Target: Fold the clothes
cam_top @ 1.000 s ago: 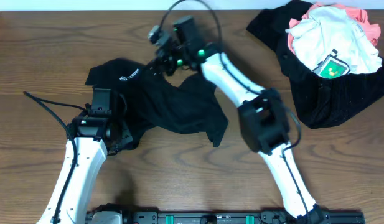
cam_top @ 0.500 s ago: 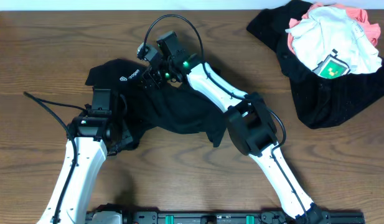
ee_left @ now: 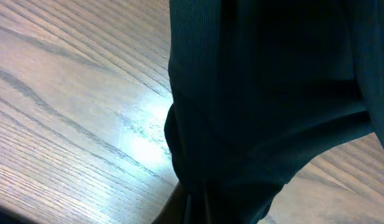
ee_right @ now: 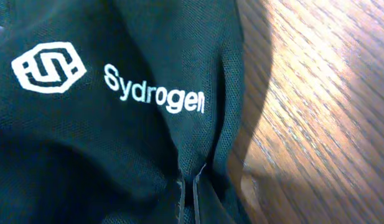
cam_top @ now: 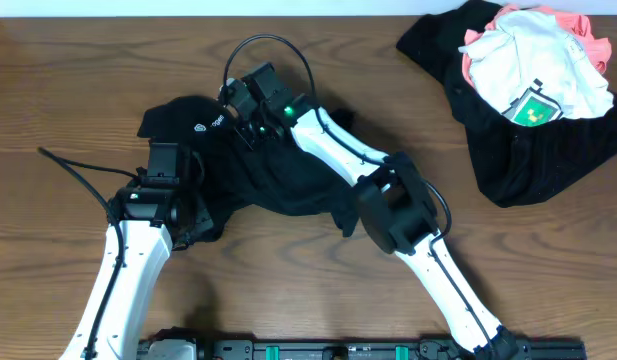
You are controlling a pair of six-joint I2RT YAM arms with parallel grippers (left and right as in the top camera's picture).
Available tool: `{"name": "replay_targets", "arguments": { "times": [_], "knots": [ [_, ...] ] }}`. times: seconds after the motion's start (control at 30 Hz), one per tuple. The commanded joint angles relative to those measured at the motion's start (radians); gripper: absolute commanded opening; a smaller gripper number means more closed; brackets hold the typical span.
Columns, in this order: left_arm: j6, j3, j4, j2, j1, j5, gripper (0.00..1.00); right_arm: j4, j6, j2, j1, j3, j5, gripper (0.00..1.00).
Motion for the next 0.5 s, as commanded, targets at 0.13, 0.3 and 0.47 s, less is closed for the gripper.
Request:
{"name": "replay_targets", "arguments": {
  "times": [0.13,0.3,0.47],
  "knots": [
    [-0.005,0.006,-0.010,0.003,-0.001,0.015,0.06,-0.091,-0.001,0.054,0.014,0.005,0.359,0.01],
    [-0.005,0.006,-0.020,0.003,-0.001,0.018,0.06,-0.110,-0.001,0.074,-0.033,0.005,0.494,0.01],
    [-0.006,0.006,-0.055,0.003,-0.001,0.018,0.06,-0.061,0.042,0.074,-0.106,0.010,0.492,0.01]
  ]
}}
